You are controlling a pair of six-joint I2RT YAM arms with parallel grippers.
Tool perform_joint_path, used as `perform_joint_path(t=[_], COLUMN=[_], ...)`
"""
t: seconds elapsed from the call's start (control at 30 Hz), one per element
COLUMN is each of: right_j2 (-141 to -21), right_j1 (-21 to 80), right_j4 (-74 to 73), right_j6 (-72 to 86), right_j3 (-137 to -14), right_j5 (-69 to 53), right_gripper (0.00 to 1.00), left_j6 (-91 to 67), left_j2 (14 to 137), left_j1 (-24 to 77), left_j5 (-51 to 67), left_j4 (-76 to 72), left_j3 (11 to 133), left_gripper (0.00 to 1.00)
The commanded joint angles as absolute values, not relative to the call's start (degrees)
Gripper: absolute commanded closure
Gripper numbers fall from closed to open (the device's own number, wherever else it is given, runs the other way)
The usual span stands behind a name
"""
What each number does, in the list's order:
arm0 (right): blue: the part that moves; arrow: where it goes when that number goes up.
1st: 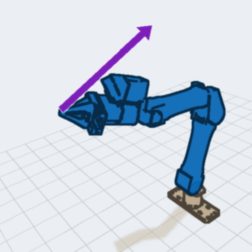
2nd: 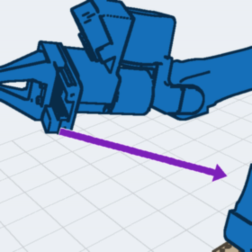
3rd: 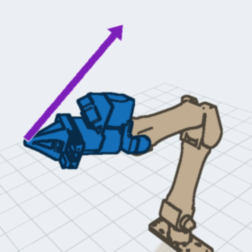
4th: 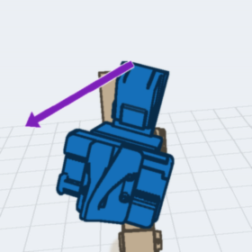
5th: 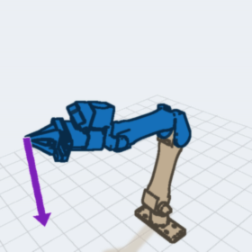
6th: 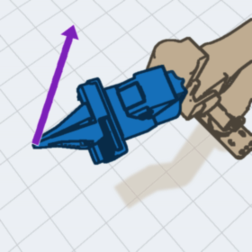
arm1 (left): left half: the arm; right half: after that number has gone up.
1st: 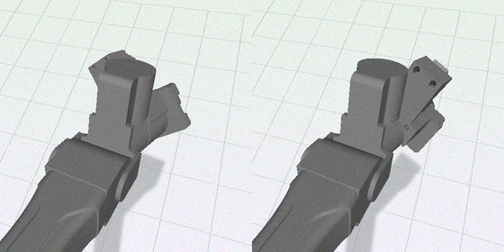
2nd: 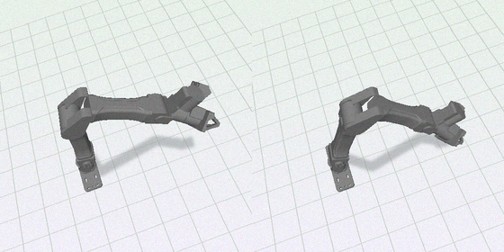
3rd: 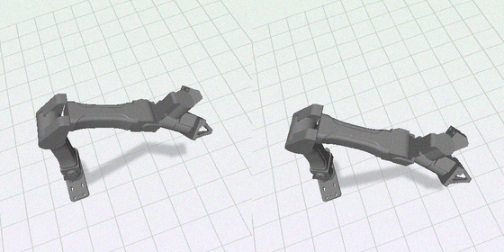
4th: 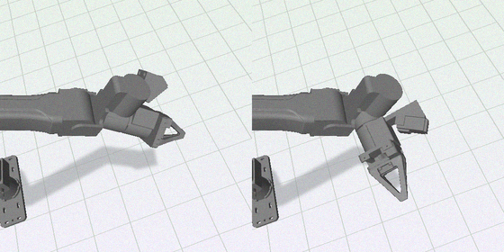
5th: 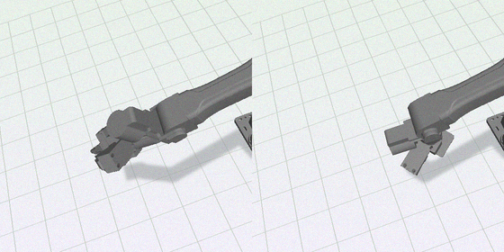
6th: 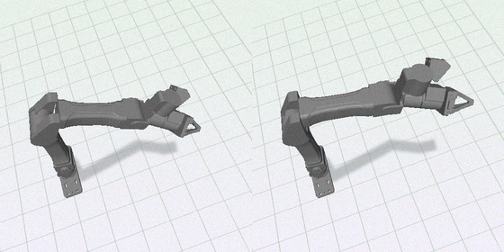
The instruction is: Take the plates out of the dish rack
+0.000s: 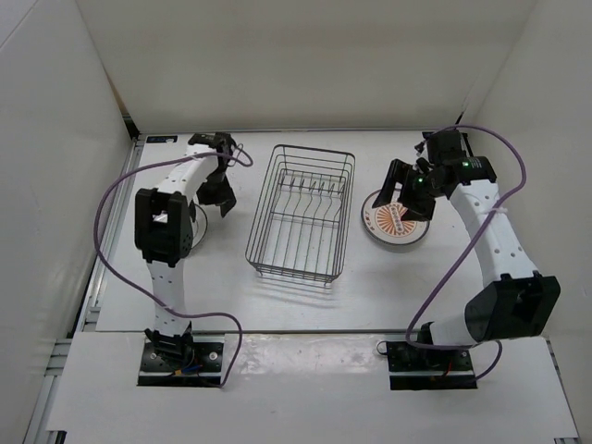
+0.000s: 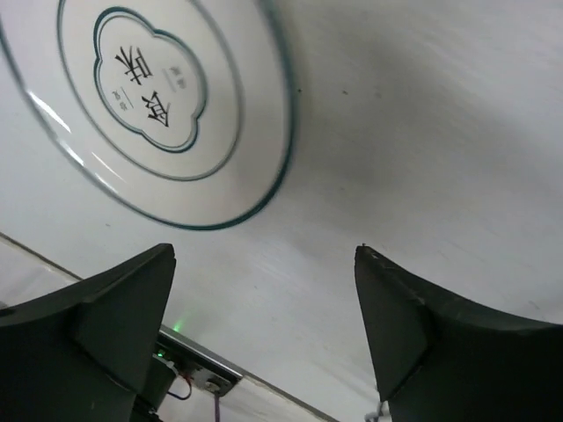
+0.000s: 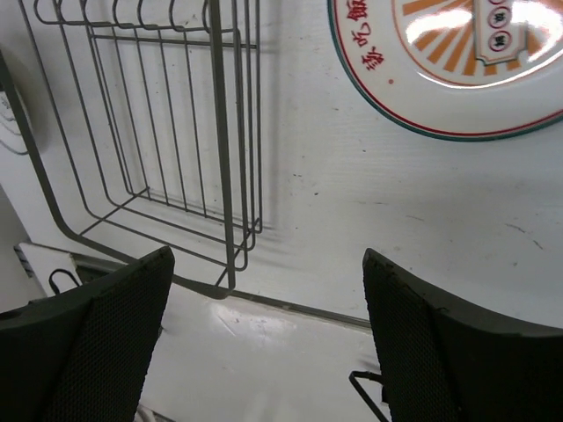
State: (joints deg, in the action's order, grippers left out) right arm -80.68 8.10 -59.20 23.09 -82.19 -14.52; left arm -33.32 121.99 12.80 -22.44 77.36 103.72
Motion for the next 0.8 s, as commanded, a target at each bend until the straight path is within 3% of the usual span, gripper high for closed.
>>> perform_joint_path(t=[0.0,0.27,0.53,0.77], right_j2=[-82.17,-90.25,-98.86,-105.46], right_j1=[8.88,13.52,19.33,24.16], right_j4=[-56.17,-53.35,-53.61,-51.69], right_j6=[23.81,27.86,29.7,30.24], right_j3=[-84.81,-85.69,-85.16,-85.43], right_j5=[-18.71,-21.98,-15.21,-9.23], right_gripper=[0.1,0.1,0.1,0.1], left_j6=[-36.03,-36.84,-21.99,-23.55], left_j2=[111.11,89.79,70.08,60.04], left_j1=[12.74,10.55,10.2,10.55], left_j5=[-19.34,-9.24,-7.21,-7.65], left_j4=[78.04,72.18,67.76,69.69], left_j3=[109.07,106.36,87.75,70.68], left_gripper=[0.04,0.0,0.0,0.0])
